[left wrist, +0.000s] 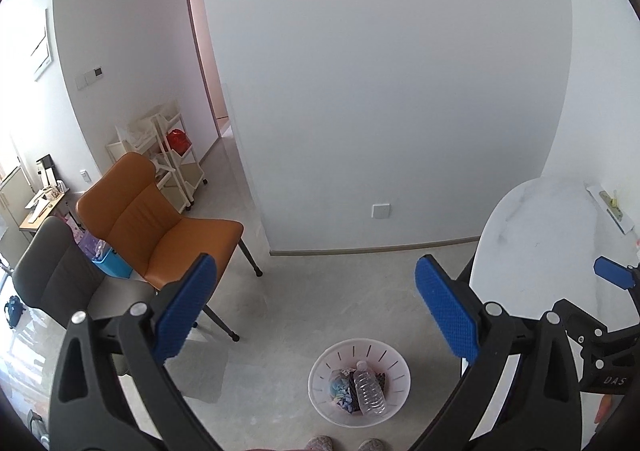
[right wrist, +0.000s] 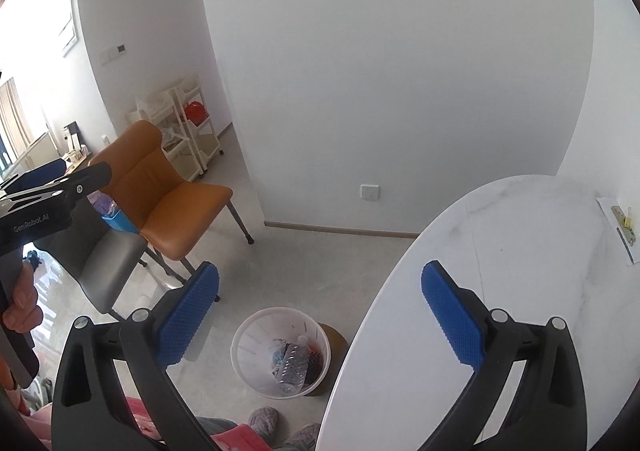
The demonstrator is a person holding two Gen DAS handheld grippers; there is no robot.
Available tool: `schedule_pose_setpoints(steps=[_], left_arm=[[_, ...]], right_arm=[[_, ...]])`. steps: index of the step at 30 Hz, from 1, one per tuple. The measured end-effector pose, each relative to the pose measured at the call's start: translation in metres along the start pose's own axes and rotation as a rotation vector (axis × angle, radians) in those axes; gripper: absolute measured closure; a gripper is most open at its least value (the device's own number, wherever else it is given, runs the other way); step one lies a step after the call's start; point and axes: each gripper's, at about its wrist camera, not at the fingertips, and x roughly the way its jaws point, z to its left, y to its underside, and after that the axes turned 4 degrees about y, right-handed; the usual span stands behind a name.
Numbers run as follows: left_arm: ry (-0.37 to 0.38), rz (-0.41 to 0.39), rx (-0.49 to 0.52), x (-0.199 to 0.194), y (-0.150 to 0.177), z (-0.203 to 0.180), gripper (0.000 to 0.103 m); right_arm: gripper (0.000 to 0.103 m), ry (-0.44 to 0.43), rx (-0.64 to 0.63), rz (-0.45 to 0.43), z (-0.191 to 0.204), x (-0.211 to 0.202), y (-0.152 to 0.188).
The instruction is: Collect trash
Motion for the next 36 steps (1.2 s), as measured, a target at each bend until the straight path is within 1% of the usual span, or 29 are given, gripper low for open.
schedule_pose_setpoints(steps=[12,23,36], left_arm=[[0.013,0.006,-0.006,-0.004,0.003,0.006,0.008],[0.030,0.005,0.006,-0.003,0.004,0.009,0.008],[0.052,0.009,0.020,-0.003,0.004,0.010,0.008]], right_arm=[[0.002,0.008,0.001,-0.001,0.000,-0.004,0.006],[0.002,0.033,0.003,0.006,0.012,-0.010,0.016],[0.002,0.052,0.009,0.010,0.012,-0.011,0.014]])
